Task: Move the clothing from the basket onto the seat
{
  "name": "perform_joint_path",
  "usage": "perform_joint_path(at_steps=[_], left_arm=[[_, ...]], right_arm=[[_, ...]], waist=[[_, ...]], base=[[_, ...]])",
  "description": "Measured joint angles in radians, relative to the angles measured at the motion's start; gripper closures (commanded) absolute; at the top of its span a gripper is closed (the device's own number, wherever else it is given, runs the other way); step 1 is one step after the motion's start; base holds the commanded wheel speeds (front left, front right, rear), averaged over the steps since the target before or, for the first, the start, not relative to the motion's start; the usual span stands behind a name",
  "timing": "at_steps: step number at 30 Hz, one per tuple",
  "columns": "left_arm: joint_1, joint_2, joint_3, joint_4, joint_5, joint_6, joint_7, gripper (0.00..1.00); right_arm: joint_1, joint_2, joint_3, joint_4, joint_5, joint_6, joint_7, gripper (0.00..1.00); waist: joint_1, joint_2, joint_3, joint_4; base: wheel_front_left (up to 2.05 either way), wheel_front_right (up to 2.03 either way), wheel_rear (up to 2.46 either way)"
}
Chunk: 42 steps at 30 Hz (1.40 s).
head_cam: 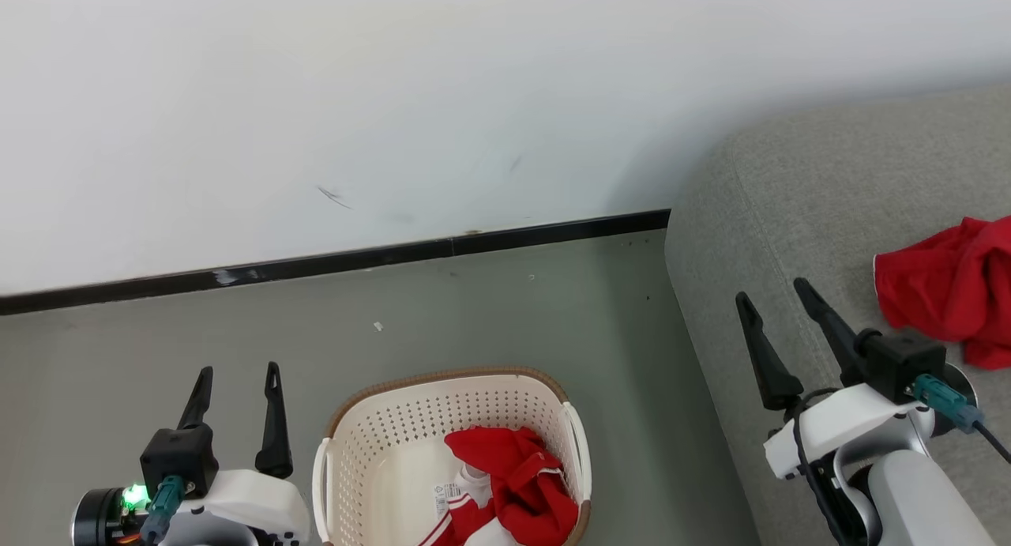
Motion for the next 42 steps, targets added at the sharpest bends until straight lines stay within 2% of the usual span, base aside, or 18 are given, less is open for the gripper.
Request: perform_joint_path(at_steps=[11,22,42], left_arm=[[0.063,0.006,0.022,-0.003,-0.019,-0.021,0.000,0.00],[0.092,0.008,0.022,-0.003,-0.020,-0.041,0.000,0.00],[0.111,0.011,0.024,-0.018,-0.023,-0.050,0.000,0.00]], right_arm=[[0.121,0.024,-0.050,-0.019,-0.006,0.000,0.000,0.00],[0.197,0.037,-0.051,-0.041,-0.007,0.000,0.000,0.00],[0.235,0.043,-0.051,-0.086,-0.007,0.000,0.000,0.00]], waist=[[0.0000,0.0000,-0.066,0.035],[0.0000,0.0000,-0.108,0.045],[0.0000,0.0000,-0.098,0.043]], base=[[0.00,0.00,0.00],[0.00,0.00,0.00],[0.00,0.00,0.00]])
